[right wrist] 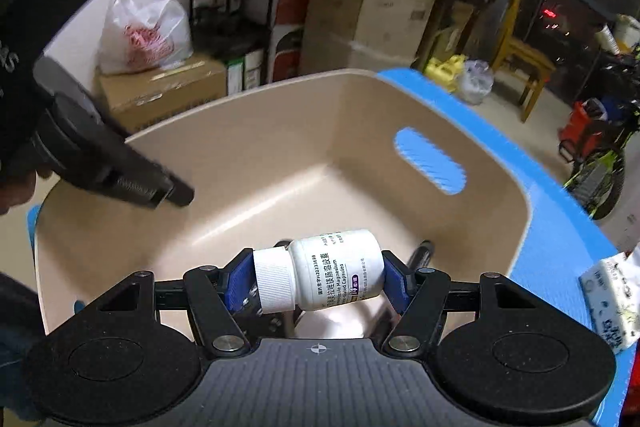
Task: Organize rigid objects
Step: 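Carry the pill bottle into the basket with the right gripper and release, then move the right gripper to the orange-purple toy and grasp it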
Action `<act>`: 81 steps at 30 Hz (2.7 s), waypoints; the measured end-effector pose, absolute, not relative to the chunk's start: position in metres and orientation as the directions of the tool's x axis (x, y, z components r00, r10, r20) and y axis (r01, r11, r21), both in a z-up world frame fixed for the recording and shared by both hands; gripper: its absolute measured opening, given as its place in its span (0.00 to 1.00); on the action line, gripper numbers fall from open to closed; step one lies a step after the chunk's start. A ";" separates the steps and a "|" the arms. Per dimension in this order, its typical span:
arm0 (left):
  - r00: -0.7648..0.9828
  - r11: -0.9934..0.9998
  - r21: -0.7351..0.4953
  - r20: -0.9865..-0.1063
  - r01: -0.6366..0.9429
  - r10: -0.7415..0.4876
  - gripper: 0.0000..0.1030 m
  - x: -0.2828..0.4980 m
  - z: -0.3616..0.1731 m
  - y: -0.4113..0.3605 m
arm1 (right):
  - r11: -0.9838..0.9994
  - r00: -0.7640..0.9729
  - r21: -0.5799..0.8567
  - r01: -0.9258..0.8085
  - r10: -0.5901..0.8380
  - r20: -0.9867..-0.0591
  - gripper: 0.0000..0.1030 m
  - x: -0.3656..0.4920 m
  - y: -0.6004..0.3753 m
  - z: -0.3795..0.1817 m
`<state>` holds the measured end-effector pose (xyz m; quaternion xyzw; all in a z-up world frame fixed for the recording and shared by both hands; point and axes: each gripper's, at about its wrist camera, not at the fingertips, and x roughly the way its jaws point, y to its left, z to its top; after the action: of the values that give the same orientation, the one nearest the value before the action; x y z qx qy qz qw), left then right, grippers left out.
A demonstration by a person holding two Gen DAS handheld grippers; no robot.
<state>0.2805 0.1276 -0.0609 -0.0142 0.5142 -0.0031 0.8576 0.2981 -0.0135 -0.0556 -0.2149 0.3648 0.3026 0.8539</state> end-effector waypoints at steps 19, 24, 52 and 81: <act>0.471 1.000 -0.027 -0.882 -0.010 -0.019 0.10 0.280 -0.061 0.128 | 0.815 0.644 -0.064 -0.576 0.404 -0.650 0.88 0.311 -0.082 -0.015; 0.471 1.000 -0.027 -0.882 -0.010 -0.019 0.10 0.280 -0.061 0.127 | 0.867 0.738 -0.092 -0.489 0.356 -0.573 0.91 0.311 -0.122 0.002; 0.469 1.000 -0.019 -0.883 -0.008 -0.013 0.10 0.281 -0.061 0.128 | 0.973 0.750 -0.086 -0.216 0.109 -0.652 0.93 0.389 -0.210 -0.098; 0.471 1.000 0.001 -0.882 0.002 0.000 0.10 0.280 -0.060 0.126 | 0.954 0.669 -0.036 -0.299 0.182 -0.721 0.86 0.425 -0.173 -0.147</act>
<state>0.2801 0.1259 -0.0604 0.0012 0.5144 -0.0007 0.8575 0.4245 -0.1731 -0.1469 -0.0758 0.3850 0.1320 0.9103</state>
